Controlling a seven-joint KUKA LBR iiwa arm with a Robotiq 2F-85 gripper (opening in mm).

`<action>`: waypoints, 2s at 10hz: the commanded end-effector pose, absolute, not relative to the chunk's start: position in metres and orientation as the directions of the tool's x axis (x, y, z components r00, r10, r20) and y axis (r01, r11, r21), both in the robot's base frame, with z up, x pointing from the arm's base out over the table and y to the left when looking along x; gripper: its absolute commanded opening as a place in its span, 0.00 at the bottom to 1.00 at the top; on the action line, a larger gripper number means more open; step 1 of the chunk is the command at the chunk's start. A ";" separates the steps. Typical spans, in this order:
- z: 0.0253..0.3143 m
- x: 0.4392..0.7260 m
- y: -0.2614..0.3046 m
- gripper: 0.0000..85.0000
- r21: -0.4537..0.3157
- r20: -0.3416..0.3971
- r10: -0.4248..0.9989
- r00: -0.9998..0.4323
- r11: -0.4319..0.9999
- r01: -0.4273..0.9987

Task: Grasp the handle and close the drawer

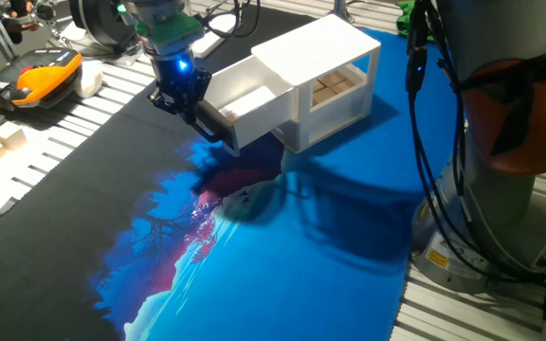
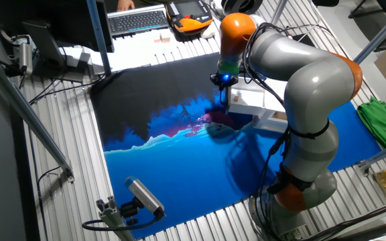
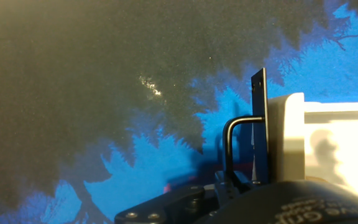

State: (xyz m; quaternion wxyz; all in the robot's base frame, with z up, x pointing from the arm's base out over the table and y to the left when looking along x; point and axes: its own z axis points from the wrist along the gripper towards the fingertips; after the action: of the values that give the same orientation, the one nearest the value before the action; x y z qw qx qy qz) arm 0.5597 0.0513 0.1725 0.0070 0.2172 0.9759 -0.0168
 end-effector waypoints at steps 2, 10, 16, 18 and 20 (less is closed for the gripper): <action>0.176 0.558 0.049 0.00 -0.028 -0.020 0.420 -0.907 0.907 0.420; 0.176 0.553 0.041 0.00 -0.030 -0.028 0.396 -0.918 0.917 0.397; 0.175 0.551 0.038 0.00 -0.027 -0.032 0.385 -0.922 0.922 0.386; 0.177 0.552 0.039 0.00 -0.028 -0.030 0.376 -0.926 0.926 0.377; 0.177 0.552 0.039 0.00 -0.024 -0.030 0.375 -0.927 0.926 0.376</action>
State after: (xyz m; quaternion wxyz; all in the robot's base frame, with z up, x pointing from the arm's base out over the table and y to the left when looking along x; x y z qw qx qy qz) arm 0.5522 0.0395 0.1773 0.0122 0.1913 0.9813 -0.0145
